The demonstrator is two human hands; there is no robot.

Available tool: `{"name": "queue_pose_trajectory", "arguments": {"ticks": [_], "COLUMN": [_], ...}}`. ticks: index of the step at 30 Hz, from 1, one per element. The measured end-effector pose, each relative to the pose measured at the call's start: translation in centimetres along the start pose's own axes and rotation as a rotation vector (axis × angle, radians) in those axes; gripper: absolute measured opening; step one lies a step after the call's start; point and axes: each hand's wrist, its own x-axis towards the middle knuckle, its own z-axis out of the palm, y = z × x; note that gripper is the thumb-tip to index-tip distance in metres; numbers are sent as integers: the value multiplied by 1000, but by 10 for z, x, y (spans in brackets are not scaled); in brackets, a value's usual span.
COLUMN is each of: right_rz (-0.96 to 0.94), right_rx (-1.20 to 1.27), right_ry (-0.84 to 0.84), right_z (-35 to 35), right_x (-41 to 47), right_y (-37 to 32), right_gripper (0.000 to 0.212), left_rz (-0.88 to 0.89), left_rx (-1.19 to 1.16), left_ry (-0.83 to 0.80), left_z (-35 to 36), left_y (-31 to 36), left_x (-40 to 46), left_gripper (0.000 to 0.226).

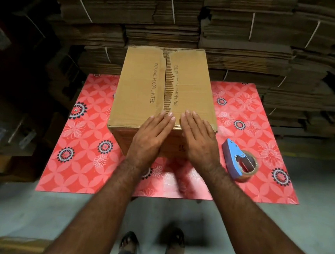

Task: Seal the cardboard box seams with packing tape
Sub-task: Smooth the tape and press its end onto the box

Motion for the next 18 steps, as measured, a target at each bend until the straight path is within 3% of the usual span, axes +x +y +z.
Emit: {"name": "queue_pose_trajectory", "arguments": {"ticks": [4, 8, 12, 16, 18], "right_rz": [78, 91, 99, 129, 149], "right_rx": [-57, -54, -63, -111, -81], "right_ry": [-83, -39, -65, -180, -107], "right_z": [1, 18, 36, 32, 16], "right_x": [-16, -28, -48, -59, -57], "right_y": [-12, -16, -24, -27, -26], "right_gripper": [82, 70, 69, 73, 69], "left_rz": [-37, -106, -141, -132, -120], "left_rx": [135, 277, 293, 302, 272], "left_ry": [-108, -136, -39, -171, -190], "left_z": [0, 24, 50, 62, 51], "left_y": [21, 34, 41, 42, 45], "left_x": [-6, -19, -25, -38, -42], "left_gripper": [75, 92, 71, 74, 77]}}
